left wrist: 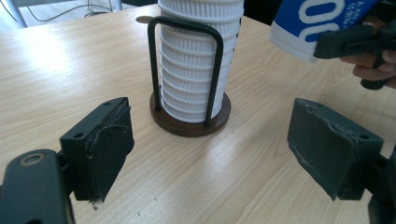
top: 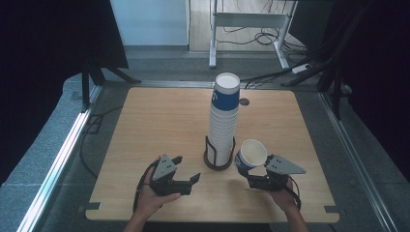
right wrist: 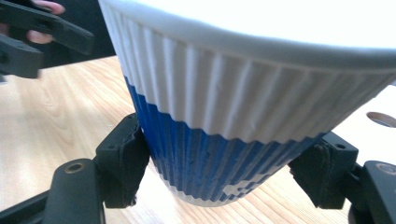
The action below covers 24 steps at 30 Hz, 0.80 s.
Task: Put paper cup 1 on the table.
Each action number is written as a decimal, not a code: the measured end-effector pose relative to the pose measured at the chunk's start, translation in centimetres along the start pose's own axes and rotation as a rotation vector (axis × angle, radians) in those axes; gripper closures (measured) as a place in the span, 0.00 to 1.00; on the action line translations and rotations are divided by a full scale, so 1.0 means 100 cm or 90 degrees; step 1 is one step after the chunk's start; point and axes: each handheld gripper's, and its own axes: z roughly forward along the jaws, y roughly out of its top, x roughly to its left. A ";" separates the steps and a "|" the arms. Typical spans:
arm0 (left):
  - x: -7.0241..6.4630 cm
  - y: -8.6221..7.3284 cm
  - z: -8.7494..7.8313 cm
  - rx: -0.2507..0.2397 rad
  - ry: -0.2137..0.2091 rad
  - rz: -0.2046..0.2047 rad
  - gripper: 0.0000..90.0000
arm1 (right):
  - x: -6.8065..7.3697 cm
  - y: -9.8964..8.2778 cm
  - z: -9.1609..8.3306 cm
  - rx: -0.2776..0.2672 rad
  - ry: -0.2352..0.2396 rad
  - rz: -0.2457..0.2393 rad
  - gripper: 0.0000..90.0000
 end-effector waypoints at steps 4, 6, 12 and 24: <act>-0.001 -0.001 0.001 0.005 0.000 0.005 0.16 | -0.007 -0.004 0.001 0.007 -0.014 0.007 0.30; -0.002 -0.001 0.002 0.007 -0.001 0.007 0.16 | -0.009 -0.005 0.001 0.010 -0.018 0.009 0.30; -0.003 -0.002 0.005 0.016 0.000 0.014 0.16 | -0.016 -0.007 0.003 0.020 -0.040 0.010 0.30; -0.003 -0.003 0.006 0.022 0.000 0.017 0.16 | -0.037 -0.018 0.010 0.055 -0.085 0.035 0.30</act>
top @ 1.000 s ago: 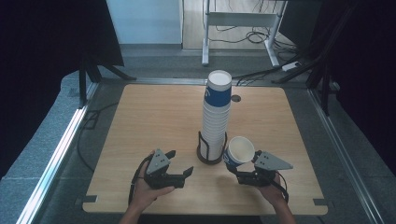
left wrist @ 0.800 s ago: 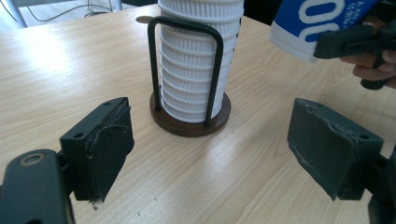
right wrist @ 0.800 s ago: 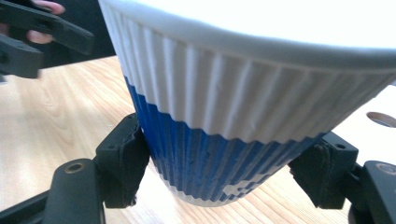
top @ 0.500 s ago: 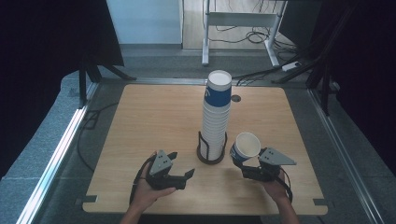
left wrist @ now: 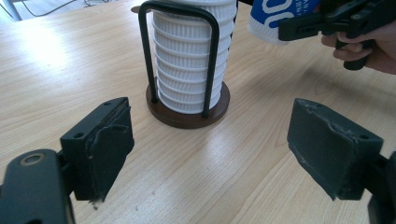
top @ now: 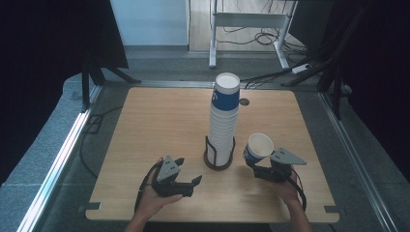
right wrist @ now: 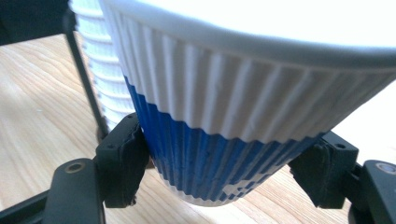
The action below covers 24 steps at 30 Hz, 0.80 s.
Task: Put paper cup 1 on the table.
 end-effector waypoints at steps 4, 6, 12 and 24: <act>0.002 0.000 0.000 0.001 0.003 -0.003 0.16 | -0.007 -0.004 0.005 0.011 -0.010 0.012 0.29; 0.002 0.000 0.000 0.001 0.003 -0.004 0.16 | -0.010 -0.006 0.008 0.020 -0.016 0.016 0.29; 0.001 -0.001 0.000 0.004 0.001 -0.002 0.16 | -0.019 -0.016 0.021 0.062 -0.045 0.033 0.29; 0.001 -0.001 0.001 0.009 0.003 0.006 0.16 | -0.031 -0.026 0.030 0.114 -0.088 0.056 0.29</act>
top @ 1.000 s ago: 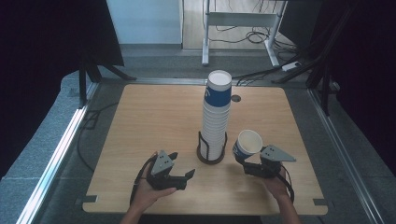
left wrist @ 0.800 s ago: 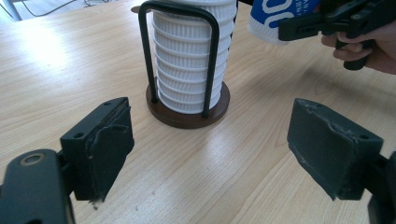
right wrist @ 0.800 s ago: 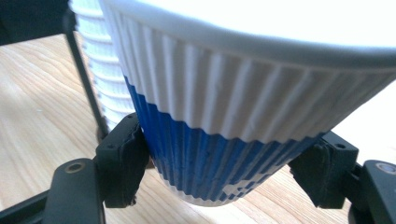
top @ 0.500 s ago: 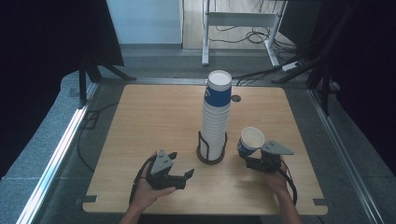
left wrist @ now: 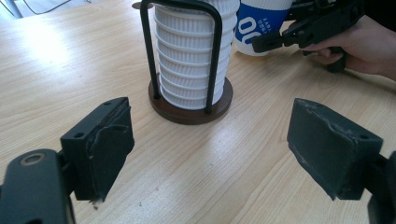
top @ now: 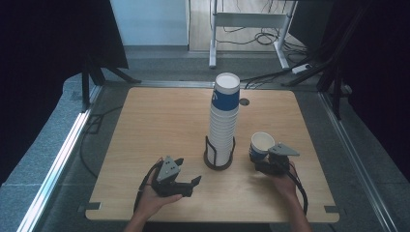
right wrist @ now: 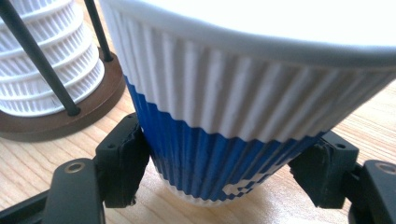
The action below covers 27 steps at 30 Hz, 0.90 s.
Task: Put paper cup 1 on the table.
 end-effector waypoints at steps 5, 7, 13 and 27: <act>-0.001 -0.001 0.002 0.004 -0.002 0.002 0.16 | -0.001 0.000 0.000 0.006 -0.005 0.002 0.29; -0.001 -0.001 0.002 0.005 -0.003 0.004 0.16 | -0.001 0.000 0.001 0.010 -0.009 0.003 0.29; -0.003 -0.001 0.003 0.012 -0.008 0.013 0.17 | 0.001 0.000 0.002 0.029 -0.024 -0.009 0.29; -0.006 -0.001 0.005 0.015 -0.010 0.020 0.17 | 0.005 0.001 0.006 0.061 -0.033 -0.033 0.29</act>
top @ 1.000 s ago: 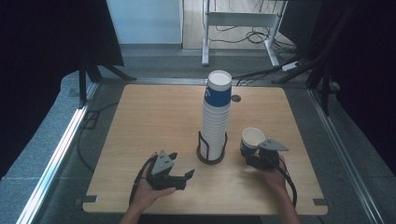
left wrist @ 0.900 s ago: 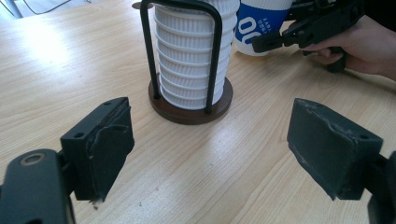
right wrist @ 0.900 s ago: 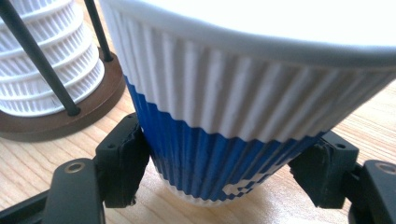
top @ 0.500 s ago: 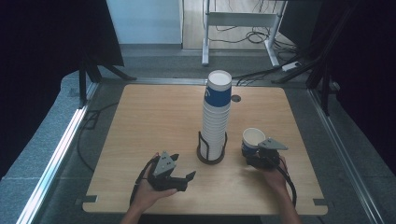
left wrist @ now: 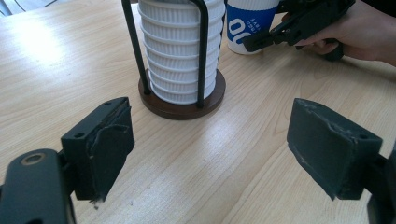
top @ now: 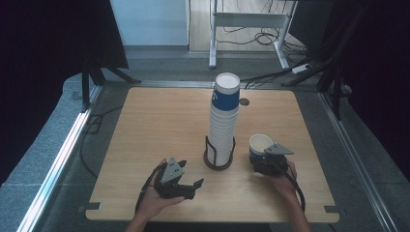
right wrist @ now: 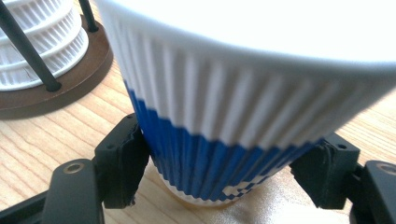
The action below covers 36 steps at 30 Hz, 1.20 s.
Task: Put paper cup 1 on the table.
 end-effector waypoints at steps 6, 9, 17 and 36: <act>0.000 0.000 0.001 0.003 0.000 0.001 0.17 | 0.000 0.000 0.001 0.010 -0.002 -0.001 0.28; 0.000 0.000 0.001 0.004 0.001 0.000 0.17 | -0.001 0.000 0.000 0.010 -0.002 0.007 0.25; 0.002 0.001 -0.001 0.004 0.014 -0.011 0.16 | -0.002 -0.002 -0.001 0.009 0.001 0.013 0.15; 0.014 0.002 -0.010 -0.026 0.005 -0.050 0.17 | 0.000 -0.003 -0.068 -0.135 0.037 0.050 0.20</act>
